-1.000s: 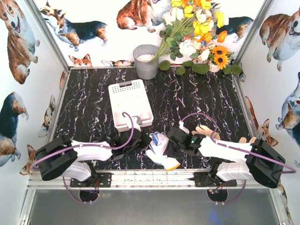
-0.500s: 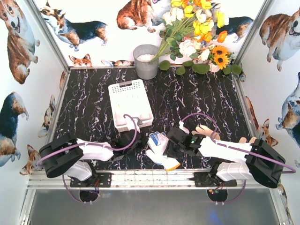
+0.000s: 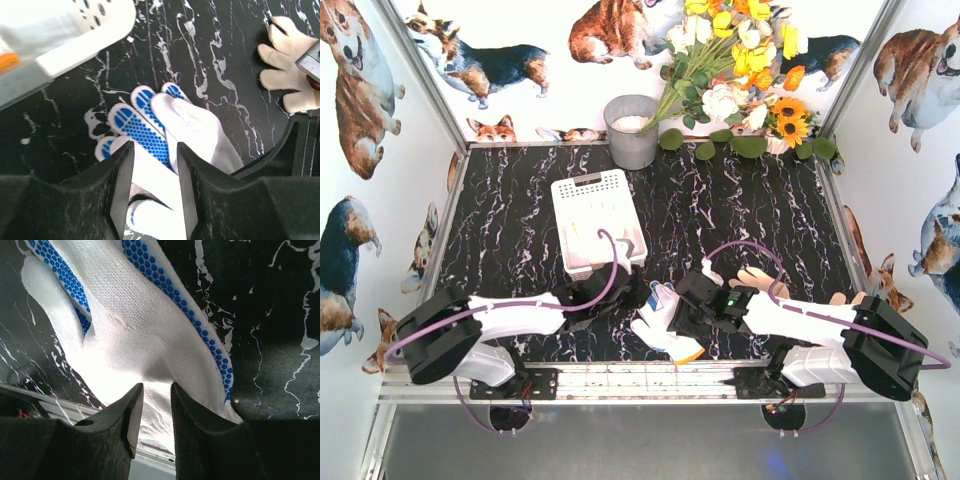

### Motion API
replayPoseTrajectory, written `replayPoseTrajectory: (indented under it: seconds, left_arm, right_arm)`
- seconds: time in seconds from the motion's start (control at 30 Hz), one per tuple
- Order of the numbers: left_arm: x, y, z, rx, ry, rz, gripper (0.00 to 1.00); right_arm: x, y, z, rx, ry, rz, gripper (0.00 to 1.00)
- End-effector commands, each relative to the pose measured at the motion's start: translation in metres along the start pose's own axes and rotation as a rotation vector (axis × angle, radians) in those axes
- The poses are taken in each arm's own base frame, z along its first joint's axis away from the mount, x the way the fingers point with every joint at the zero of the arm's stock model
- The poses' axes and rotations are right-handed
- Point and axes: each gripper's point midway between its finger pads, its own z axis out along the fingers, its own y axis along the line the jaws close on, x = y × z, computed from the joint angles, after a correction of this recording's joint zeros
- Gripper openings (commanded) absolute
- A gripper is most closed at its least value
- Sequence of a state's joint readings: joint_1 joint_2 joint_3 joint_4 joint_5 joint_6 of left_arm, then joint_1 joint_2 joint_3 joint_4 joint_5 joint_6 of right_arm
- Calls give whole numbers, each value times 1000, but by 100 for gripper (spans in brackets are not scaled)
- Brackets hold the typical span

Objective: Put the gloves into the storage basket
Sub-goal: Pair the glove with the glove.

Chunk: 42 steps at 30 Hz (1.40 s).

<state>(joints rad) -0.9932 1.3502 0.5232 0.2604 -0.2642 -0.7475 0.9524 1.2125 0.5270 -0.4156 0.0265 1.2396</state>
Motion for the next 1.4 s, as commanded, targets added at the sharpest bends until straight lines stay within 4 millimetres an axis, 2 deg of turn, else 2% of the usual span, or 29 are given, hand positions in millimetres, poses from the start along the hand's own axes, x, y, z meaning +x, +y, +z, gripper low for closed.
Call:
replayPoseTrajectory:
  seconds: [0.0,0.2,0.43,0.7,1.0,1.03,1.23,1.37]
  left_arm:
    - [15,-16,10,41,96,33,33]
    - [21,-27,25,54,142,27,26]
    - [35,-30,36,63,196,-1,16]
    - [44,-22,37,31,220,-18,15]
    - [49,-26,41,50,230,-28,14]
    - [55,-22,44,38,244,-28,14]
    - [60,-30,49,62,255,-37,16]
    - [53,-29,46,47,218,-36,6]
  right_arm:
    - [-4,4,3,-15,-16,5,32]
    - [-4,4,3,-12,-15,1,32]
    - [-4,4,4,-9,-11,1,32]
    - [-4,4,4,-7,-12,0,32]
    - [-3,4,5,-5,-8,1,32]
    - [-3,3,5,-4,-8,2,32]
    - [-3,2,6,-2,-9,3,32]
    - [-3,0,6,6,-10,5,32]
